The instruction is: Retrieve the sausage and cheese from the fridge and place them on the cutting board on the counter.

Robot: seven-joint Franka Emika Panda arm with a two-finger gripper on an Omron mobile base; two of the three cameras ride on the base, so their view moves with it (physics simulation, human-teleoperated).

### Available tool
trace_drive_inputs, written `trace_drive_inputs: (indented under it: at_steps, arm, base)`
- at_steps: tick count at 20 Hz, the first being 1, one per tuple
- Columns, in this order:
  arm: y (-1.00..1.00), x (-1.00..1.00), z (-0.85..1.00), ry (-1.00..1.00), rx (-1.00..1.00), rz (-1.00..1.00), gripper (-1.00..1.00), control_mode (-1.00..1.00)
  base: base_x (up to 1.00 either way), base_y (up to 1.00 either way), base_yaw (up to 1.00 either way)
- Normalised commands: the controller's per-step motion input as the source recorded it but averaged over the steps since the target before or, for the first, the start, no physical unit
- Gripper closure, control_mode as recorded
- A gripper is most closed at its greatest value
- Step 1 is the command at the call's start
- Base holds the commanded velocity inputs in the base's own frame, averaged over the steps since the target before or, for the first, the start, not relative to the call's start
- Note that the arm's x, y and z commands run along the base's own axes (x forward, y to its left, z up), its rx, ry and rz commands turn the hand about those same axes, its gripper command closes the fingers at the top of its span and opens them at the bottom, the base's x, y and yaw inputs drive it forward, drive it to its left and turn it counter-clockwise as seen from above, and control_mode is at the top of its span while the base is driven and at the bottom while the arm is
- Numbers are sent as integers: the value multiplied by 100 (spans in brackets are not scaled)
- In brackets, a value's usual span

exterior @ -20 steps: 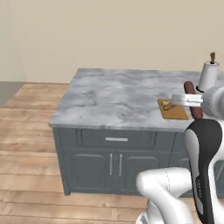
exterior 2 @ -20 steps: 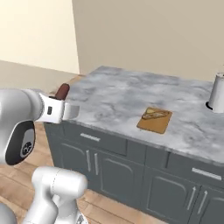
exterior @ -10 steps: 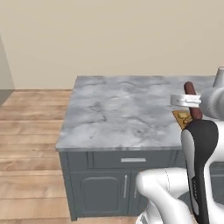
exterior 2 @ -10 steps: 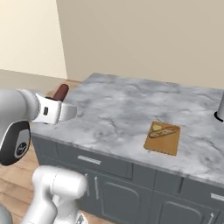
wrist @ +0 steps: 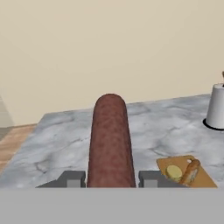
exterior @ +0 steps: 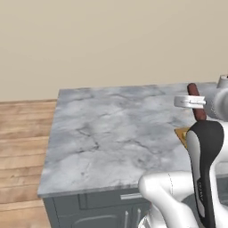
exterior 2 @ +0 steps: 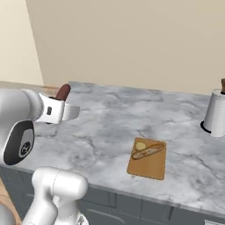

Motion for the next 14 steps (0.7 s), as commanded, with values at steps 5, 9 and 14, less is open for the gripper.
trace_drive_inputs:
  at_steps: [5, 9, 14]
  arm:
    - [0, 0, 0, 0, 0, 0, 100, 100]
    - [0, 0, 0, 0, 0, 0, 100, 100]
    - [0, 0, 0, 0, 0, 0, 100, 100]
  base:
    - [58, -10, -40]
    - [63, 0, -26]
    - [65, 6, -23]
